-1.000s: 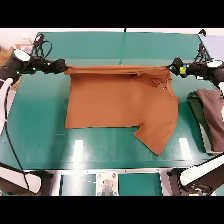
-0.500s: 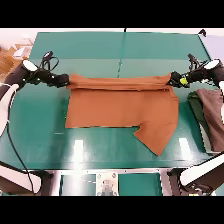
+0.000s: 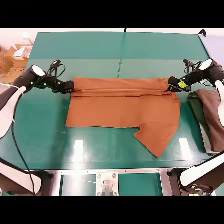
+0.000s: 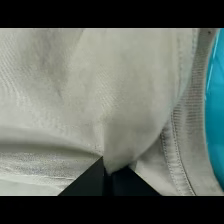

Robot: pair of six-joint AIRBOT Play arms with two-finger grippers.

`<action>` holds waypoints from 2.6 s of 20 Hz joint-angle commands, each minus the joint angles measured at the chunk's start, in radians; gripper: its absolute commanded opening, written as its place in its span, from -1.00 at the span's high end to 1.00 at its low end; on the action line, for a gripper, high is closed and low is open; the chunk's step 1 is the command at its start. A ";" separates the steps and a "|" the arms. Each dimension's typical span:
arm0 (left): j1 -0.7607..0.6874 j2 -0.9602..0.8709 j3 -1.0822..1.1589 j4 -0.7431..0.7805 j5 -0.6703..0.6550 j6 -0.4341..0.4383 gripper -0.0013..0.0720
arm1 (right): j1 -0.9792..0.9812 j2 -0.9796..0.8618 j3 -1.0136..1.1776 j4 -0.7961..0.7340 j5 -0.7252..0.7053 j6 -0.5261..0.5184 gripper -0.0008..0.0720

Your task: Fold the shirts.

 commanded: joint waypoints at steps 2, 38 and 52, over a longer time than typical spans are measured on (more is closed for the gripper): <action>-0.003 -0.008 0.018 0.003 -0.057 -0.035 0.11 | 0.006 0.000 0.008 -0.014 0.041 0.010 0.08; -0.058 0.612 -1.020 -0.486 0.490 -0.129 -0.78 | -0.315 1.133 -1.195 0.118 -0.092 0.134 -0.19; -0.058 0.608 -0.931 -0.489 0.400 0.001 0.91 | -0.409 0.940 -1.315 0.263 -0.120 0.068 -0.51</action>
